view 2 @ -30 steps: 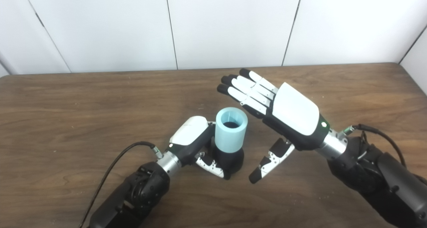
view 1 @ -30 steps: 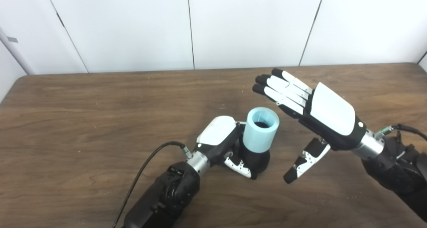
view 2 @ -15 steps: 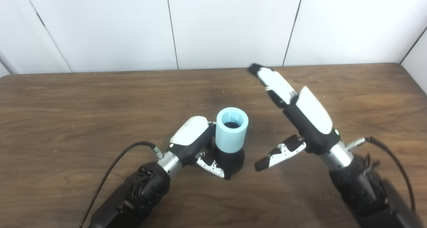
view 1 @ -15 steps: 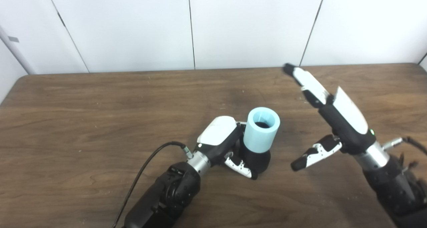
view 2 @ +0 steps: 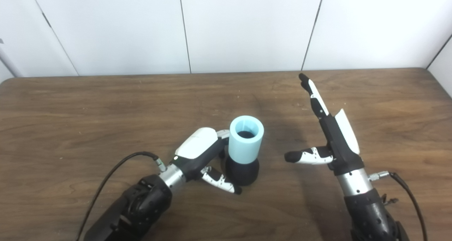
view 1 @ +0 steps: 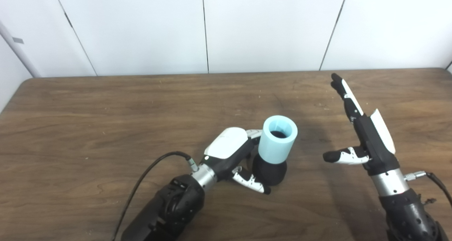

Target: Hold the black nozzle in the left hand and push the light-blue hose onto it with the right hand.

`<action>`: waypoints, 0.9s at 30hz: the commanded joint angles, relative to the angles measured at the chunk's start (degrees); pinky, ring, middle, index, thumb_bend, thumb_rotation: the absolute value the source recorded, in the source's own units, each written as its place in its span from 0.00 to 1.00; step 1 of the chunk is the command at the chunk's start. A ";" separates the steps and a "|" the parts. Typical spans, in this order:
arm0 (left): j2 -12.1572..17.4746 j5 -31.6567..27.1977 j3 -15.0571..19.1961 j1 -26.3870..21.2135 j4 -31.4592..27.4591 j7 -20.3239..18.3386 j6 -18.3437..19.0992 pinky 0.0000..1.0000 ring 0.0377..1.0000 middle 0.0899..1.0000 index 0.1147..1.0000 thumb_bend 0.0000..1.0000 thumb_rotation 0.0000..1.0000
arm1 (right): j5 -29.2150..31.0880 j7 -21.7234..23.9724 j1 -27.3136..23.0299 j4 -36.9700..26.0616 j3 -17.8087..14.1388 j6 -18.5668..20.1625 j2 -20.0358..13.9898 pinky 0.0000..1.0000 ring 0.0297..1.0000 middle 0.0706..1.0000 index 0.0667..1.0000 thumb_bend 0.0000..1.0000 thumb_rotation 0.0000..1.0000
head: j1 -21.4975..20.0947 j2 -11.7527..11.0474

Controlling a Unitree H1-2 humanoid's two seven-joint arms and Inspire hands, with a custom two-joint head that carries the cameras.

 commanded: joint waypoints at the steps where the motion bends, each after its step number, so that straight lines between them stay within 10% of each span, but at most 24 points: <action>1: 2.19 -0.98 -1.69 1.85 2.94 -5.09 -1.87 0.97 0.94 0.90 0.78 1.00 0.21 | -0.35 0.07 -0.85 -0.34 -1.02 -1.17 0.39 0.98 0.98 1.00 1.00 0.98 0.79 | -0.05 -0.03; 11: 3.84 -3.49 3.33 3.18 1.63 -3.92 -3.56 1.00 1.00 0.98 0.90 1.00 0.24 | 1.81 -0.20 -0.49 2.39 -1.18 -2.57 5.25 1.00 0.99 1.00 1.00 0.95 0.80 | 0.29 -0.30; 27: -0.57 -19.64 25.61 7.97 -3.04 2.18 -2.49 0.97 0.99 0.95 0.90 1.00 0.49 | 16.68 2.77 1.02 3.78 -2.82 6.66 12.52 1.00 1.00 1.00 1.00 0.87 0.93 | 0.87 -1.14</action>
